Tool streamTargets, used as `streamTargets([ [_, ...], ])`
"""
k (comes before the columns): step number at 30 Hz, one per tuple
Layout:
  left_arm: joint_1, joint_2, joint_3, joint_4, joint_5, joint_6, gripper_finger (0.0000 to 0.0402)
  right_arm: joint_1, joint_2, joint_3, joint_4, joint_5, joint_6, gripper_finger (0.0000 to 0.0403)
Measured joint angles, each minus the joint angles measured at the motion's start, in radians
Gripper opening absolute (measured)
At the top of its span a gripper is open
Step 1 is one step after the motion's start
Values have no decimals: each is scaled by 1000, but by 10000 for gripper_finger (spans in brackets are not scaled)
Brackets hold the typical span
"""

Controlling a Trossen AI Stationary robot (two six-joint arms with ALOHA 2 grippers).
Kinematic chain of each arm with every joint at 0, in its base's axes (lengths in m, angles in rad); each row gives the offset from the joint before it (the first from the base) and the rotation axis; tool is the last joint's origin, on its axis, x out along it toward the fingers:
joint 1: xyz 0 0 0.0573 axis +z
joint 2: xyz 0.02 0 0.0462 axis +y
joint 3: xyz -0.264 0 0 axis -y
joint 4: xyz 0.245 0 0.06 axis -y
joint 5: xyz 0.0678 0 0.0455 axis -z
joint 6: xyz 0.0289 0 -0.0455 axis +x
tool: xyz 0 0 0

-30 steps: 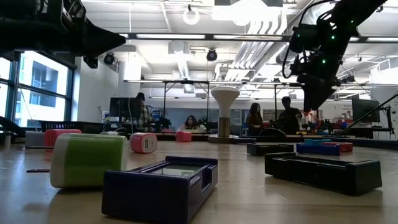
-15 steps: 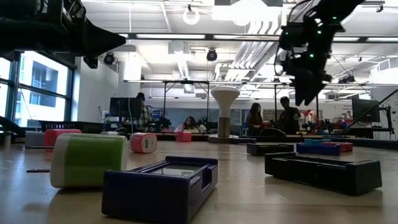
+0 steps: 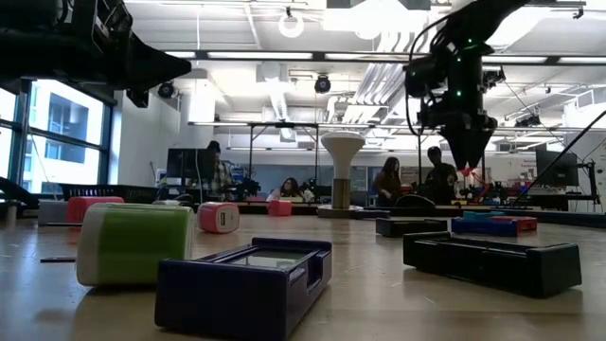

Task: Pick & Place Office items
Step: Put the light blue digital clock into the black bin

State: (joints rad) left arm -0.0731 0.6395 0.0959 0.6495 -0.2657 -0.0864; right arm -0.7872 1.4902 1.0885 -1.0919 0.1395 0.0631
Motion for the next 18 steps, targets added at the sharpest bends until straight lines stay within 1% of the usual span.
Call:
streamTargets([
  [3,0,0,0,0,0,0,1,0,3,0,0,17,-34,261],
  [11,0,0,0,0,0,0,1,0,3,0,-3,18,-43,261],
  [18,0,0,0,0,0,0,1,0,3,0,87,18,-142,261],
])
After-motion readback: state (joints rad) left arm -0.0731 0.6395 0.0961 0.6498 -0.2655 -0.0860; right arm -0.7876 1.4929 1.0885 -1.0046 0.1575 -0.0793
